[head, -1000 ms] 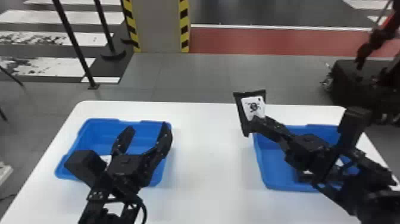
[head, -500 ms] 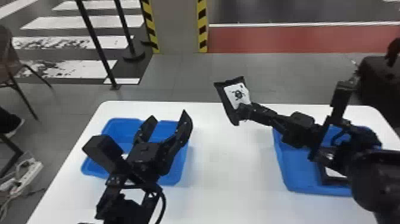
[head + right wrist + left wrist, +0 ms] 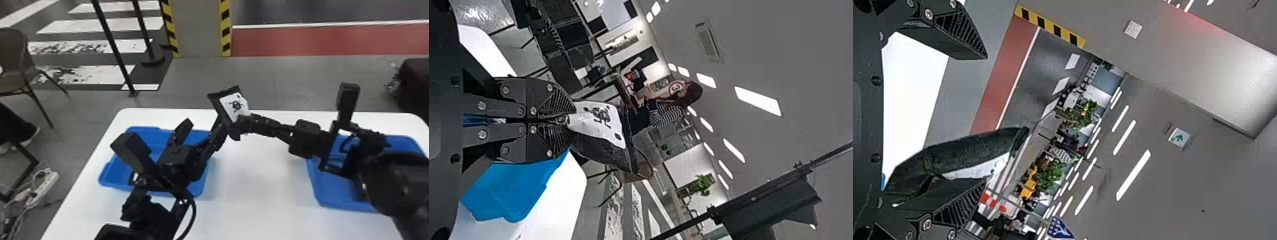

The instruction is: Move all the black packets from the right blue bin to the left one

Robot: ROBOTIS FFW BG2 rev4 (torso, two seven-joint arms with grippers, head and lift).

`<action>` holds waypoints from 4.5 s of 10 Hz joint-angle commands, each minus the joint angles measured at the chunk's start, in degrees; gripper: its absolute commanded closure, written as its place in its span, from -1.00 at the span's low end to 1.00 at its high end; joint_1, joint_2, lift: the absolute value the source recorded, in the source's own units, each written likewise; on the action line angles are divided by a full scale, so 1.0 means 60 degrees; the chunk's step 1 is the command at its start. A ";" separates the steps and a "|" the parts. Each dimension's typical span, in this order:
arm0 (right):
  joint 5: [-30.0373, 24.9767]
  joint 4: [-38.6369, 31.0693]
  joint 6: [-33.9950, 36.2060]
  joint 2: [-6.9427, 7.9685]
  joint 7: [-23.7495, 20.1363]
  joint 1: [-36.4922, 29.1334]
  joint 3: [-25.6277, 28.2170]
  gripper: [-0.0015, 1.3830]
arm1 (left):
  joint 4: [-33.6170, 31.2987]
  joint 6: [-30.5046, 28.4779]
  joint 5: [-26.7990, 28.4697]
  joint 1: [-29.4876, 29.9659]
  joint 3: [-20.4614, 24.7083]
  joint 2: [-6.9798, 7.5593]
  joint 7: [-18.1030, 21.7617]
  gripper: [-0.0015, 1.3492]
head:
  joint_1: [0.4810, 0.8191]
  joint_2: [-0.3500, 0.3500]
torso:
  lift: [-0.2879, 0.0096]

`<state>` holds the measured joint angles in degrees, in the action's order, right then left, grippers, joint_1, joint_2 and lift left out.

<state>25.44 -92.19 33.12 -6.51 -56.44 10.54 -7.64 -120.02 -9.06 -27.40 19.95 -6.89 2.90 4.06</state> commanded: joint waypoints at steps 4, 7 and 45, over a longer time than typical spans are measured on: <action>0.0521 0.0307 0.0104 -0.0028 -0.0041 0.0283 -0.1172 0.61 | -0.0001 -0.0059 -0.0003 -0.0139 0.0020 -0.0015 -0.0002 -0.76 | 0.27 0.53 | 0.20; 0.0580 0.0354 0.0104 -0.0028 -0.0041 0.0330 -0.1275 0.61 | -0.0001 -0.0059 0.0070 -0.0068 0.0035 -0.0044 -0.0119 0.29 | 0.27 0.61 | 0.20; -0.3493 -0.2811 0.4487 -0.0263 0.6507 -0.2482 0.3500 -0.79 | 0.1476 0.4347 0.2531 0.1432 0.0870 -0.0351 -0.0398 -0.82 | 0.27 -0.32 | 0.20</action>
<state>5.27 -110.07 59.46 -8.26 -17.39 -5.35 13.36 -111.16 16.91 -12.21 28.54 -1.66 0.79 1.67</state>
